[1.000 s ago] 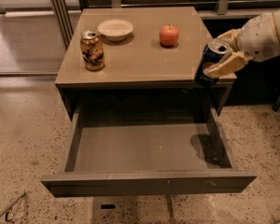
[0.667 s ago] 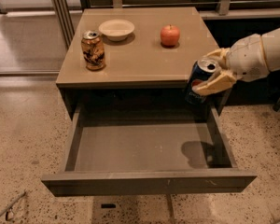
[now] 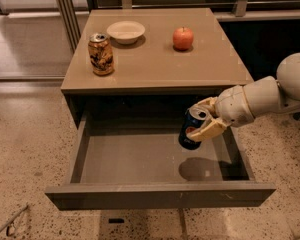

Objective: Place pepsi can into top drawer

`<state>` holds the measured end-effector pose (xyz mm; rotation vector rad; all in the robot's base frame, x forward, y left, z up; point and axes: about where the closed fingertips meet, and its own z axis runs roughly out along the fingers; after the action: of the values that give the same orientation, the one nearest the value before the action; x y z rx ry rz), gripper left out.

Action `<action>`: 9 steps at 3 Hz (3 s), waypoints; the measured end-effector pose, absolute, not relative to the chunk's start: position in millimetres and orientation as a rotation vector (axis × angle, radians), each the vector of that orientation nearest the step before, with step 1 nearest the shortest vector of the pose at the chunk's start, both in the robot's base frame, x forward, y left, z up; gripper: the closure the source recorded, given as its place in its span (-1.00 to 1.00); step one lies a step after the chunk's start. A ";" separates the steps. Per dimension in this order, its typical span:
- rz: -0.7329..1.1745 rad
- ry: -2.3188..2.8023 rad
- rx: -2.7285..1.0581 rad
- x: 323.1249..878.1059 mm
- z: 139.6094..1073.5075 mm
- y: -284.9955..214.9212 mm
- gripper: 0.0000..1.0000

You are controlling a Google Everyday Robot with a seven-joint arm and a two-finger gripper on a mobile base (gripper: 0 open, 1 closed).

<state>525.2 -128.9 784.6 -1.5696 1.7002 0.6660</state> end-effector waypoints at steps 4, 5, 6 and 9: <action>0.694 1.582 -1.652 541.0 732.9 -95.3 1.00; 0.706 1.580 -1.693 543.3 709.4 -87.0 1.00; 0.682 1.606 -1.746 543.0 690.1 -87.4 1.00; 0.634 1.661 -1.786 540.0 644.7 -105.2 1.00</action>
Offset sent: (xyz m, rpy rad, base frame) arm 0.0050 0.0048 -0.0229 -0.0267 -0.0370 0.0394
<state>540.0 -105.2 644.7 -1.7862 1.6608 0.6337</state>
